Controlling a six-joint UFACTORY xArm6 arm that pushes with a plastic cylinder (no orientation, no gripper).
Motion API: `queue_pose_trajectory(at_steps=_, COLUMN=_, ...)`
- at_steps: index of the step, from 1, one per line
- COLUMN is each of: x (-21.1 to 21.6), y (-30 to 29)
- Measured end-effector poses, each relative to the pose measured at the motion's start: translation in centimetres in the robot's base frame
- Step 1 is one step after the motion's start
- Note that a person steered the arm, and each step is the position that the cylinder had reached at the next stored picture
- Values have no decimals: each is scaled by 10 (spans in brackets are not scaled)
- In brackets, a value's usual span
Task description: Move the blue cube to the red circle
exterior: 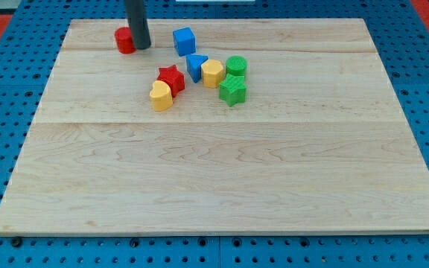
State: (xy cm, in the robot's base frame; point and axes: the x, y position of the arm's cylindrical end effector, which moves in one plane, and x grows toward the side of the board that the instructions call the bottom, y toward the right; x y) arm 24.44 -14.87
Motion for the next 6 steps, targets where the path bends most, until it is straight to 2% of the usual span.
queue_pose_trajectory(at_steps=1, x=-23, y=-26)
queue_pose_trajectory(at_steps=2, x=-52, y=62)
queue_pose_trajectory(at_steps=3, x=-42, y=93)
queue_pose_trajectory(at_steps=4, x=11, y=137)
queue_pose_trajectory(at_steps=5, x=12, y=148)
queue_pose_trajectory(at_steps=6, x=21, y=125)
